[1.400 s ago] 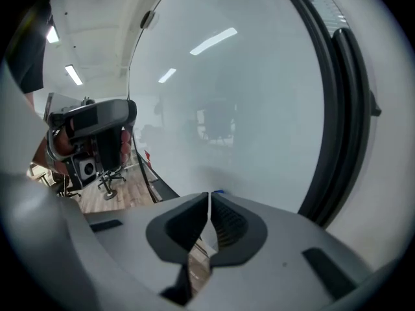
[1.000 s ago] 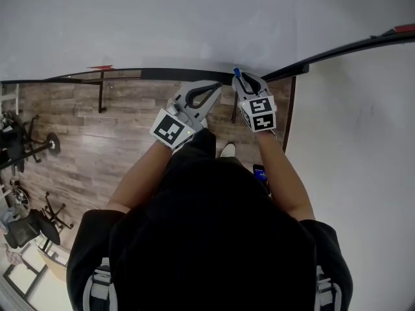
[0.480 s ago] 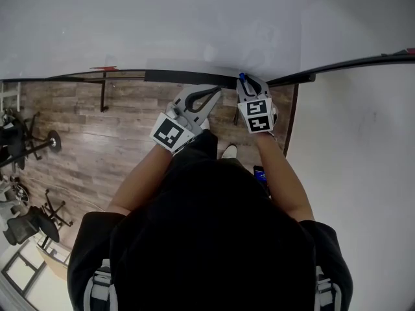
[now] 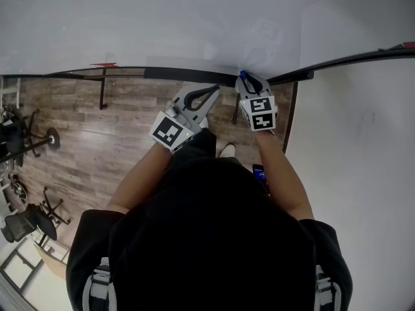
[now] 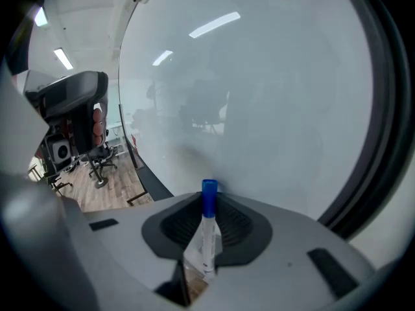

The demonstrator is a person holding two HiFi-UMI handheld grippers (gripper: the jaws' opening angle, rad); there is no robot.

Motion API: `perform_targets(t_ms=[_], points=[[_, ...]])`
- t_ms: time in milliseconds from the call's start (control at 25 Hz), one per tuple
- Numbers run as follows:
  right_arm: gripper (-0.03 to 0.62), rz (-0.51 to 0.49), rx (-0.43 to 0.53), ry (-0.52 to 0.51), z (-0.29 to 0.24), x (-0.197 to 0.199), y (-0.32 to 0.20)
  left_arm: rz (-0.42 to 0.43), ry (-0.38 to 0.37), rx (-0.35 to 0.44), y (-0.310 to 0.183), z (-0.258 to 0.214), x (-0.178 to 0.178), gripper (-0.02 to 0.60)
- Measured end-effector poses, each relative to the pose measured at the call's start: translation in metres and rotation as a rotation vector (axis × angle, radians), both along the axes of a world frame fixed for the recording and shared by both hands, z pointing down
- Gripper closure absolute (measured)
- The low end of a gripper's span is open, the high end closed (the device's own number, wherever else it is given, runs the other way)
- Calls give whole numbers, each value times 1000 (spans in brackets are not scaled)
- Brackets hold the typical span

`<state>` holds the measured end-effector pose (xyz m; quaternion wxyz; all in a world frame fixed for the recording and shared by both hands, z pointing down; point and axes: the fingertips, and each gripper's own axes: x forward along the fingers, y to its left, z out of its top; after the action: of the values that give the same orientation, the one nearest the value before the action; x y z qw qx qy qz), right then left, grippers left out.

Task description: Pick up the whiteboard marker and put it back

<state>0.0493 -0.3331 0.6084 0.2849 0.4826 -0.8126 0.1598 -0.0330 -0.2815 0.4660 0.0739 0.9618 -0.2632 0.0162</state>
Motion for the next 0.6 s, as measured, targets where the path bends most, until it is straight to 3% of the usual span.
perform_targets(t_ms=[600], points=[[533, -55, 180, -82, -74, 3, 16, -44, -5, 26, 11, -19, 0, 578]])
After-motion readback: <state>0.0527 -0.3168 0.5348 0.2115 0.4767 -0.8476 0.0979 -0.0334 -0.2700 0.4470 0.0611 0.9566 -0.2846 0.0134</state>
